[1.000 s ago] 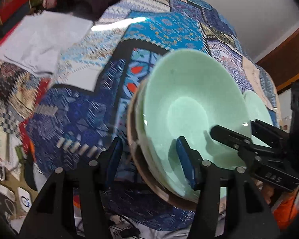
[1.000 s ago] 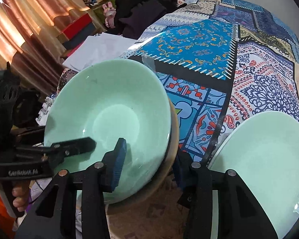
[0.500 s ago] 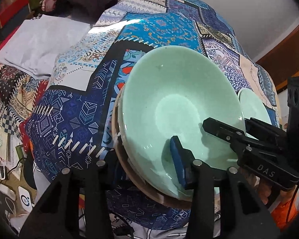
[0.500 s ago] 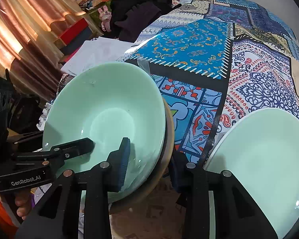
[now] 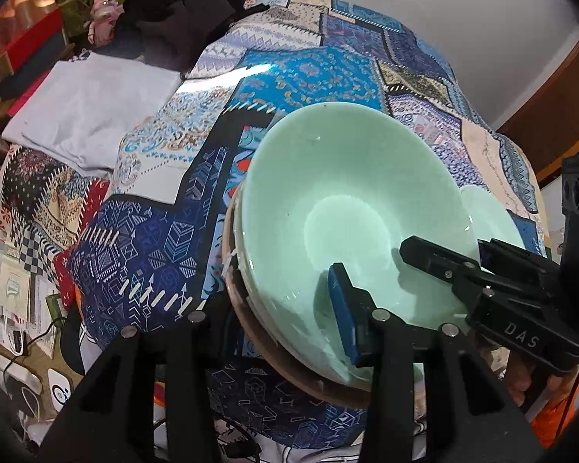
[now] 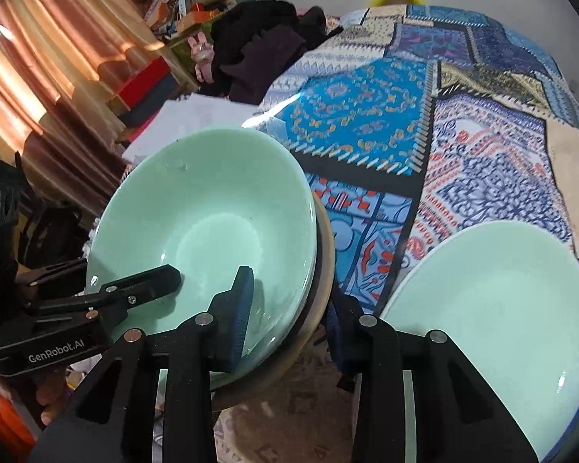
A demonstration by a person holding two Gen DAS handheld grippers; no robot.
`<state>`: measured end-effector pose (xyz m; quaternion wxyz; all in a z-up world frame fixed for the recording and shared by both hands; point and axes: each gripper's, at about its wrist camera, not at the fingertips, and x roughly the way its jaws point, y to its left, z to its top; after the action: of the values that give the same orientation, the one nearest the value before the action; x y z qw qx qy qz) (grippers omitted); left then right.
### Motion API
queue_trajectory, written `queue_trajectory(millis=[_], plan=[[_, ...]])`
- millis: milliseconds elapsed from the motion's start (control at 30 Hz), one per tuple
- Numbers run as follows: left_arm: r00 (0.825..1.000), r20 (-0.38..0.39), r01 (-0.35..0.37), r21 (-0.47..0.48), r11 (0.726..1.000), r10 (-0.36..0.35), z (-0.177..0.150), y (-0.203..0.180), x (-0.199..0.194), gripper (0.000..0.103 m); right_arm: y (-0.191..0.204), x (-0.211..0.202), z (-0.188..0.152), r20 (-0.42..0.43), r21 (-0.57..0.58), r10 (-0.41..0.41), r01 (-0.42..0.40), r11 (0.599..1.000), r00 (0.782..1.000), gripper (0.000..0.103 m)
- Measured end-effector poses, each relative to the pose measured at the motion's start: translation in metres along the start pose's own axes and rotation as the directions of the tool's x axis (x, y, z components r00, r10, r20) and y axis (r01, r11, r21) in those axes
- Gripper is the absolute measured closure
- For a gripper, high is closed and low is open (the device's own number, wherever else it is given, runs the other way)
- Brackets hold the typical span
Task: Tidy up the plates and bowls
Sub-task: 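Open both tools and pull them back from the stacked bowls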
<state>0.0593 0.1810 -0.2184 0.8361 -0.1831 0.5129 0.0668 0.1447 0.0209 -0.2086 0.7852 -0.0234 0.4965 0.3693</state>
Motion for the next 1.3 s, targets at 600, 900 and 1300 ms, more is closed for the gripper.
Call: queue_trajectory(millis=[600, 900, 1300], plan=[[0.995, 0.089, 0.040, 0.120, 0.992, -0.051, 0.020, -0.067, -0.037, 0.061, -0.034, -0.073, -0.001, 0.139, 0.074, -0.074, 0.064, 0.995, 0.987, 0.072], [0.993, 0.076, 0.080, 0.181, 0.980, -0.095, 0.021, -0.107, -0.032, 0.061, -0.060, -0.095, -0.016, 0.161, 0.135, -0.127, 0.105, 0.985, 0.979, 0.072], [0.991, 0.007, 0.129, 0.254, 0.959, -0.135, 0.015, -0.153, -0.006, 0.061, -0.096, -0.108, -0.033, 0.150, 0.206, -0.178, 0.145, 0.968, 0.973, 0.072]])
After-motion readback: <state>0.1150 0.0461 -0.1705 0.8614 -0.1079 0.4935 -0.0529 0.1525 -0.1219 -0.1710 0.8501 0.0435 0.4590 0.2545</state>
